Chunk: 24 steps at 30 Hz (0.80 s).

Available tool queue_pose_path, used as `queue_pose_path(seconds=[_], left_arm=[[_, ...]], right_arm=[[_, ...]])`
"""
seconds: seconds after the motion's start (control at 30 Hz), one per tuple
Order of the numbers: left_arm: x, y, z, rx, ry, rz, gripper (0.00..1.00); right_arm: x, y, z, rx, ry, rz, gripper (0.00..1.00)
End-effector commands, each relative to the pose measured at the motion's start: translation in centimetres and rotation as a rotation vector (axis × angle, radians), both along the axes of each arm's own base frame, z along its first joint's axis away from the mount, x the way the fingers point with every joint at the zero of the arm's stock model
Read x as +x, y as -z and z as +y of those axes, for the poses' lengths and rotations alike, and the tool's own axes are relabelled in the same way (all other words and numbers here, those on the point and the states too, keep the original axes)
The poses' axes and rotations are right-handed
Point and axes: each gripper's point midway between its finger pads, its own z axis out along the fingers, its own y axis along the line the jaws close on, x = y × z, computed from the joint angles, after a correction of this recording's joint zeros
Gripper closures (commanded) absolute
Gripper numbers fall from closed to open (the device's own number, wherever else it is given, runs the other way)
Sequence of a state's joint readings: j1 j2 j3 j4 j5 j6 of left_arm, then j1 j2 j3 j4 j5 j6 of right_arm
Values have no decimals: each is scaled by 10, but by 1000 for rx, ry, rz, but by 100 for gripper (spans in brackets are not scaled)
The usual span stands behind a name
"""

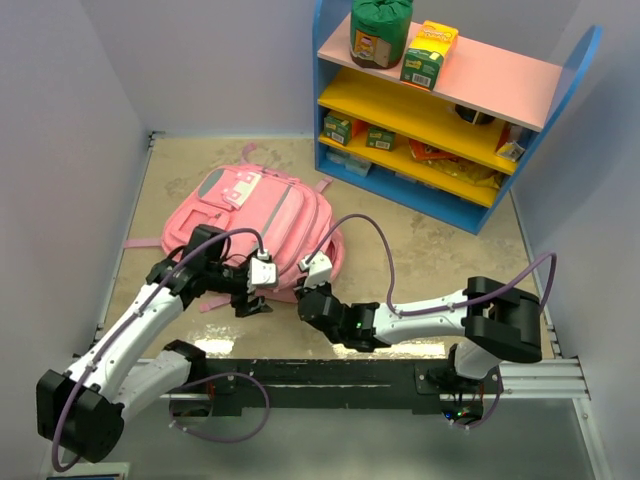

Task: Pack the student bag
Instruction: Zip the student bag at the center of the board.

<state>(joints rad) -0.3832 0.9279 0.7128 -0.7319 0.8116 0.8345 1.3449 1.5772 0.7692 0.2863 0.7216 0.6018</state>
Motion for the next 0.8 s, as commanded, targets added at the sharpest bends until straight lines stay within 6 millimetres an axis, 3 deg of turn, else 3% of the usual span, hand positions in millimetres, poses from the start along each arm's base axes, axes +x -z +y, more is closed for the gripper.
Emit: queue_pose_path(seconds=[0.0,0.33,0.43,0.47,0.57,0.77], left_arm=[[24,-2,-2,-1,-22,-132,20],[60,3,-6,4,-101,-208,18],[70,7,-5,18,-131,-224,44],[71,8,-5,21,-134,-216,69],[75,6,-5,28,-149,-234,98],[80,3,8,76,-217,-269,100]], right_arm=[[6,-52,14,193,12,-37,100],[1,-55,22,224,-21,-12,100],[-1,-54,25,230,-34,-1,100],[-2,-55,26,234,-37,1,100],[-2,-55,27,237,-39,4,100],[5,-61,22,226,-22,-2,100]])
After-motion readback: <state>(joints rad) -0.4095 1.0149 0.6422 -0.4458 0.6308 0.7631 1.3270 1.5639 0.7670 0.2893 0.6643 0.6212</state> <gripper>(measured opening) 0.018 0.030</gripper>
